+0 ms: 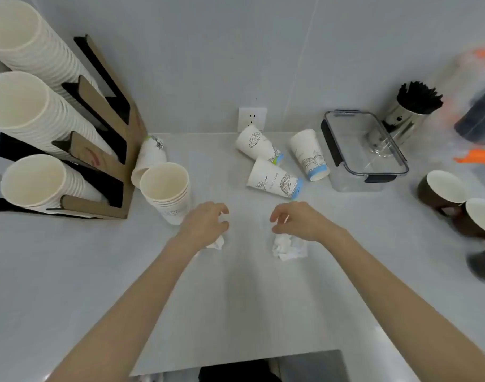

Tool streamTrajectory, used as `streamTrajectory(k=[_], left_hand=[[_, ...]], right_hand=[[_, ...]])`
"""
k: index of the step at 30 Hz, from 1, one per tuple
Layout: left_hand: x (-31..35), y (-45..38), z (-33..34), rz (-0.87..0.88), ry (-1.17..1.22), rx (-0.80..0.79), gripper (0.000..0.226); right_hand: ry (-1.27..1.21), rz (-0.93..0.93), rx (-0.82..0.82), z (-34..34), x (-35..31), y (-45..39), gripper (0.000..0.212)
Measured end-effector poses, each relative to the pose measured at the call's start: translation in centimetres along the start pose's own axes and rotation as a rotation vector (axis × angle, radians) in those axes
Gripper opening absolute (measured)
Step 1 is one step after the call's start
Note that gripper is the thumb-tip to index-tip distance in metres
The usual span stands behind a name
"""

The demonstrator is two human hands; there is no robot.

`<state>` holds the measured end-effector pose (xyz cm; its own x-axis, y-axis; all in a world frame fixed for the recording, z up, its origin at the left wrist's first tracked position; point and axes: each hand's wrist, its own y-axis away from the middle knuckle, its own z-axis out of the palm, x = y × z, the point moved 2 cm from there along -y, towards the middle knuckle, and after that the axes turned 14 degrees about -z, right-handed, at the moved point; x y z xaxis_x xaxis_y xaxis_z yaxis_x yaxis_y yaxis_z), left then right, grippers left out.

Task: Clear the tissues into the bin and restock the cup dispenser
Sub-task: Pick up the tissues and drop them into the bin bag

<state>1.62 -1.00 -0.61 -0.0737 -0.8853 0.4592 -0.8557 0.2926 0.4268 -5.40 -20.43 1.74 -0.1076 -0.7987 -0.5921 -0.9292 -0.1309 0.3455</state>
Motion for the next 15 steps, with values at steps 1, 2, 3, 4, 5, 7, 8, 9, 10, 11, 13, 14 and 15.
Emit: streamTrajectory(k=[1,2,3,4,5,7,8,9,10,11,13,14,15], left_hand=[[-0.3,0.1,0.4,-0.018,-0.051,0.018,0.033],[-0.7,0.0,0.8,-0.018,-0.088,0.056,0.035],[-1.2,0.0,1.5,-0.018,-0.124,0.083,0.037],[-1.8,0.2,2.2,-0.026,-0.171,0.105,0.038],[-2.2,0.2,2.9,-0.036,-0.206,0.122,0.040],[-3.2,0.1,4.2,-0.064,-0.260,0.134,0.043],[-3.5,0.0,4.7,-0.075,-0.278,0.139,0.044],[-3.9,0.0,5.2,-0.084,-0.290,0.125,0.044],[-4.1,0.0,5.6,-0.084,-0.284,0.120,0.043],[-4.2,0.0,5.9,-0.080,-0.248,0.124,0.042],[-4.6,0.0,6.3,-0.067,-0.151,0.161,0.040],[-4.7,0.0,6.4,-0.056,-0.106,0.193,0.039],[-4.7,0.1,6.4,-0.048,-0.067,0.232,0.036]], right_hand=[[0.033,0.028,-0.006,0.6,0.3,0.0,0.029],[0.072,0.049,0.008,0.9,0.7,-0.1,0.032],[0.105,0.068,0.005,1.7,1.2,0.0,0.035],[0.128,0.084,-0.001,2.5,1.7,0.0,0.039],[0.147,0.101,-0.006,3.2,2.1,0.0,0.044],[0.182,0.117,-0.003,4.3,3.1,0.0,0.053],[0.200,0.112,0.007,4.7,3.5,-0.1,0.056],[0.206,0.116,-0.002,5.1,3.9,-0.1,0.057],[0.207,0.119,-0.002,5.5,4.2,0.0,0.056],[0.202,0.123,0.003,5.8,4.4,0.1,0.053],[0.190,0.116,0.045,6.2,5.0,0.1,0.043],[0.194,0.107,0.069,6.3,5.2,0.2,0.038],[0.205,0.096,0.086,6.3,5.4,0.1,0.034]])
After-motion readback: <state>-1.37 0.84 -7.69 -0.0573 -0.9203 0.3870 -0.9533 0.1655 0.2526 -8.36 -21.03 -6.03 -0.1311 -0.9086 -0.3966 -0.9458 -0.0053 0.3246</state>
